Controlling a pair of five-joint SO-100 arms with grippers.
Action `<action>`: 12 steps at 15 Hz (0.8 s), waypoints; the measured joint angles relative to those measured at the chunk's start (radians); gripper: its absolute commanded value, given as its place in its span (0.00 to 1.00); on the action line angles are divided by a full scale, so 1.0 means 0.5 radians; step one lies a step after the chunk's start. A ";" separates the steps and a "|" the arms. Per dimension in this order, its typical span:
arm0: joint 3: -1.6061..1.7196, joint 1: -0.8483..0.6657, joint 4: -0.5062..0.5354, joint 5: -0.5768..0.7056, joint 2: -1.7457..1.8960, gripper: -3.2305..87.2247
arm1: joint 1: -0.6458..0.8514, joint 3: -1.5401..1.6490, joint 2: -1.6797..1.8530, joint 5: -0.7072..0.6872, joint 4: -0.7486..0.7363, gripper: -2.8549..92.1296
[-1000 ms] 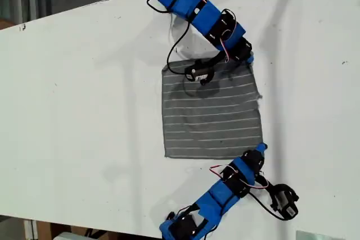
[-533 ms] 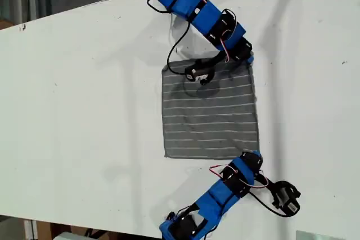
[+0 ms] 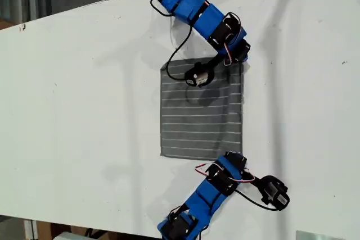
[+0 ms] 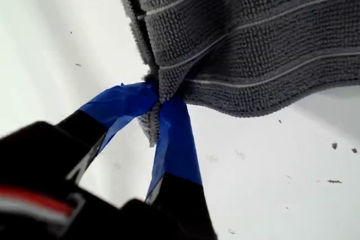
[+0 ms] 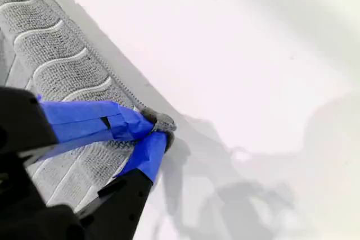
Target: Grasp corners of a square towel and fold twice.
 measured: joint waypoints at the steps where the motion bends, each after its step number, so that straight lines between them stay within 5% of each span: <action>1: -0.009 0.000 0.015 0.031 0.037 0.03 | 0.025 -0.021 0.015 -0.012 0.040 0.03; 7: -0.012 -0.043 -0.098 0.641 0.288 0.03 | 0.138 -0.147 0.236 -0.344 0.098 0.03; 12: 0.092 -0.307 0.034 0.902 0.660 0.03 | 0.310 -0.147 0.497 -0.334 0.242 0.03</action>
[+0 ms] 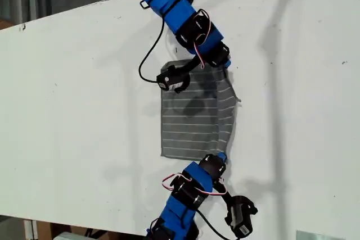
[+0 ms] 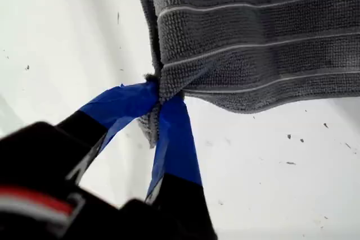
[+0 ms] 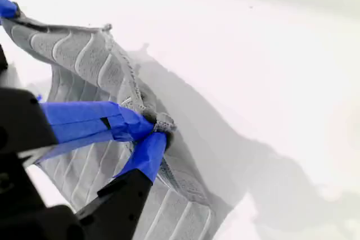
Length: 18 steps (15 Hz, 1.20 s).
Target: Grasp corners of a square towel and fold twice.
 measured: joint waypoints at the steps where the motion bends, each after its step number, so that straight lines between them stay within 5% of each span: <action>1: -0.003 -0.018 -0.003 0.006 -0.003 0.03 | -0.034 0.000 0.000 0.055 0.040 0.03; 3: 0.138 -0.025 0.150 -0.037 0.126 0.03 | -0.052 0.104 0.110 0.169 0.120 0.03; 7: 0.270 -0.196 0.135 0.098 0.390 0.03 | 0.104 0.322 0.466 0.147 0.132 0.03; 12: 0.773 -0.577 -0.178 0.298 0.580 0.03 | 0.565 0.997 1.031 0.018 -0.144 0.03; 18: 1.396 -0.871 -0.411 0.341 1.062 0.03 | 0.973 1.147 1.304 -0.178 -0.138 0.03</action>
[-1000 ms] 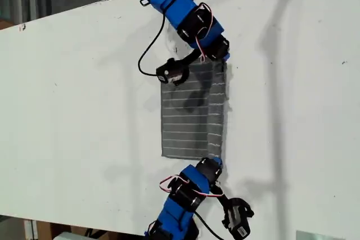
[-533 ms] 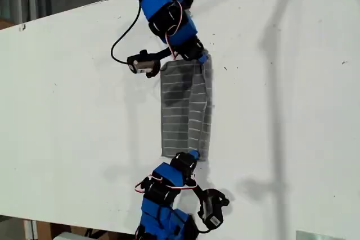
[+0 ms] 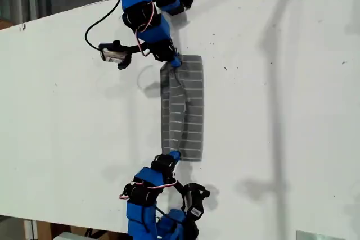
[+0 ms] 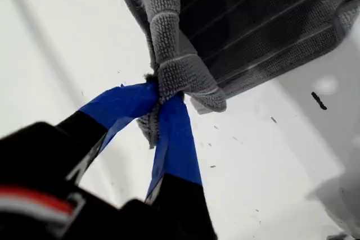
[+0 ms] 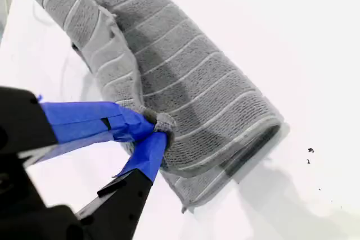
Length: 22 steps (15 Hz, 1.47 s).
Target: Grasp corners of a square towel and fold twice.
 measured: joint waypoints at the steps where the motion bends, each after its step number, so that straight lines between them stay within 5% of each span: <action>1: 0.178 -0.052 -0.074 0.006 0.135 0.03 | 0.052 0.040 0.006 -0.003 -0.009 0.03; 7: 0.746 -0.298 -0.307 0.077 0.589 0.03 | 0.377 0.365 0.031 -0.052 -0.187 0.03; 14: 0.758 -0.509 -0.555 0.230 0.025 0.03 | 0.598 0.552 -0.071 -0.166 -0.325 0.03; 22: 0.334 -0.488 -0.380 0.215 -0.273 0.03 | 0.494 0.451 -0.328 -0.224 -0.319 0.03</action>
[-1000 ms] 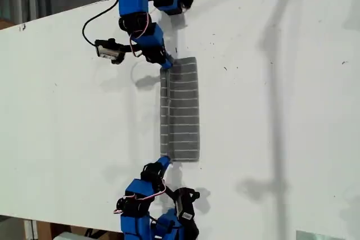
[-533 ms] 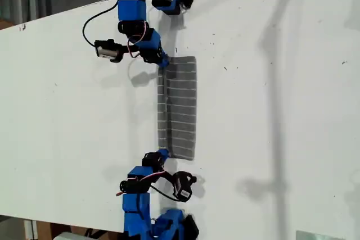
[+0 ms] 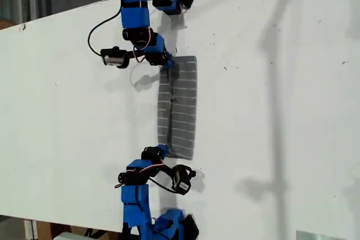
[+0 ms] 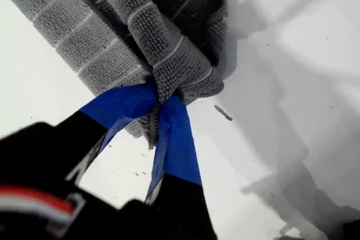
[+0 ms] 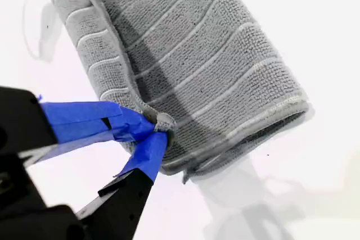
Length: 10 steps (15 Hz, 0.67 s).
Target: Grasp corners of a square towel and fold twice.
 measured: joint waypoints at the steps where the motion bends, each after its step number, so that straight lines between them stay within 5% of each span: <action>1: 0.000 0.000 0.000 -0.009 0.000 0.03 | -0.018 -0.055 -0.071 -0.025 0.009 0.03; 10: 0.021 0.221 0.071 -0.089 0.000 0.03 | -0.267 -0.383 -0.206 -0.049 0.316 0.03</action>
